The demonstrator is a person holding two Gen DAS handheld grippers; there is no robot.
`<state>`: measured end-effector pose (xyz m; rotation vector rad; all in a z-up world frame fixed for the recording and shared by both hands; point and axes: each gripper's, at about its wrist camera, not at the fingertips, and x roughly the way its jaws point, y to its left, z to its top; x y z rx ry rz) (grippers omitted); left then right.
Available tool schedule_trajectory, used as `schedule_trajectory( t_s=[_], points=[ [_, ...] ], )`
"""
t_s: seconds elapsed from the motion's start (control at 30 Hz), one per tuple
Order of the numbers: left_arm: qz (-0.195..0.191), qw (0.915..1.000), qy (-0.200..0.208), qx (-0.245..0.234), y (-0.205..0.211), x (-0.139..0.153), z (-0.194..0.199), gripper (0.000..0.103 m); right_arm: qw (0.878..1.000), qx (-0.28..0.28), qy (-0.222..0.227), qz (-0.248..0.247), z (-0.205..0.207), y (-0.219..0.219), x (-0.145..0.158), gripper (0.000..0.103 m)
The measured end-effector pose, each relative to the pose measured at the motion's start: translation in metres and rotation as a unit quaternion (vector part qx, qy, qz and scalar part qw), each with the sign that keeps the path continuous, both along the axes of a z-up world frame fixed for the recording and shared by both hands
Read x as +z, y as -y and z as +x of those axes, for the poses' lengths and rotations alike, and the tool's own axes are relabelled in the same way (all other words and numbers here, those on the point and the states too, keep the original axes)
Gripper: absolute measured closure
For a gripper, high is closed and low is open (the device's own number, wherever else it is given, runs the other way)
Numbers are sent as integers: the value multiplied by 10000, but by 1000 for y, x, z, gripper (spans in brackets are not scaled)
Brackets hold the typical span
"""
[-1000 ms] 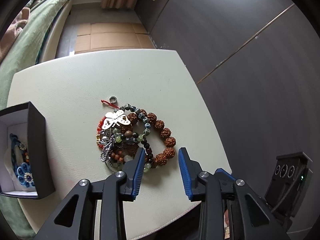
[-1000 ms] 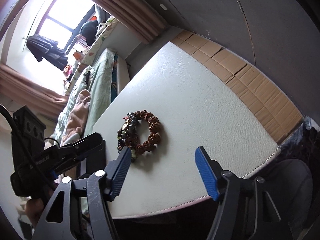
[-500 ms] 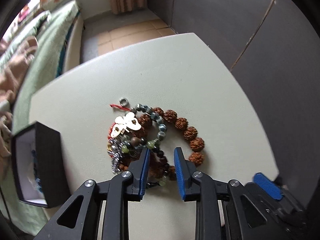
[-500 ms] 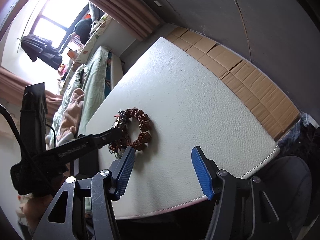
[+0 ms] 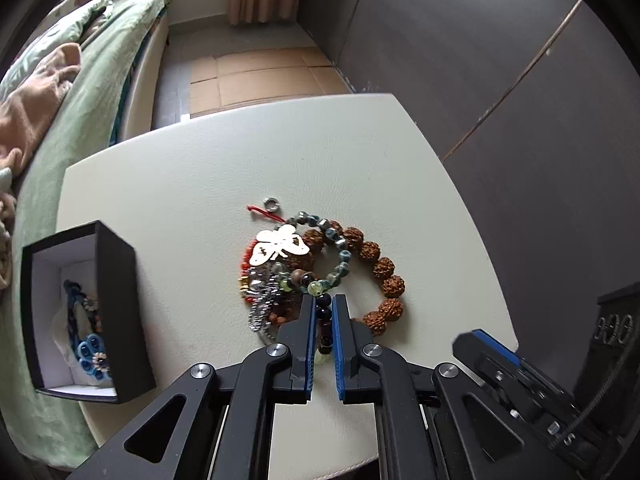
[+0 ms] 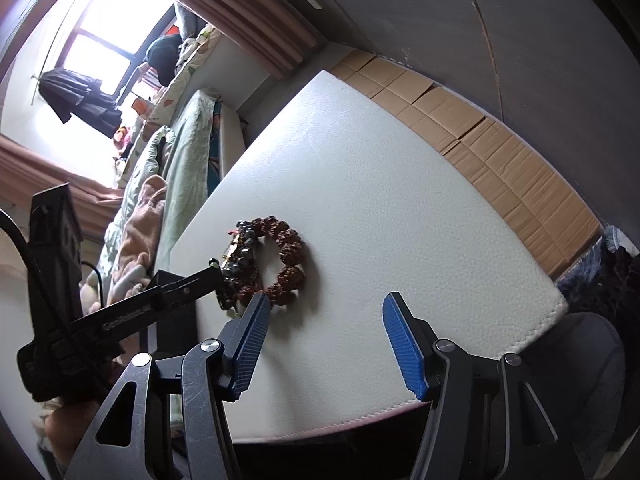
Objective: Organize jewelry
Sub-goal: 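Grasp a dark bead bracelet with the left gripper while the right grasps a grey bead strand, then carry both bead bracelets into the black box and open both grippers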
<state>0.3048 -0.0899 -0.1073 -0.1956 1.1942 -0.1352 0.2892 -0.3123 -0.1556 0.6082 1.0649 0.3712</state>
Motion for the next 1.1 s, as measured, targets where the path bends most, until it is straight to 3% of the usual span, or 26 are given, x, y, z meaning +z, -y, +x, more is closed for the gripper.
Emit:
schedule_trajectory(
  t_s=[0.1, 0.3, 0.47, 0.87, 0.93, 0.97, 1.1],
  points=[
    [-272, 9996, 37, 106, -15, 7, -3, 95, 9999, 120, -29, 1, 9, -12, 1, 49],
    [-571, 9979, 214, 221, -36, 23, -10, 95, 9989, 374, -48, -296, 28, -40, 5, 51],
    [-714, 9961, 372, 358, -55, 37, -19, 95, 9980, 607, -62, -185, 46, -60, 12, 60],
    [-808, 9920, 717, 659, -103, 67, -34, 95, 9961, 639, -602, 84, 79, -93, -14, 60],
    [-819, 9909, 775, 740, -113, 72, -37, 95, 9958, 651, -650, 27, 82, -98, -18, 73],
    [-823, 9903, 808, 779, -117, 74, -39, 95, 9954, 652, -694, 34, 83, -98, -19, 91],
    [-886, 9868, 948, 974, -135, 84, -45, 95, 9970, 563, -493, 197, 79, -96, -8, 92]
  ],
)
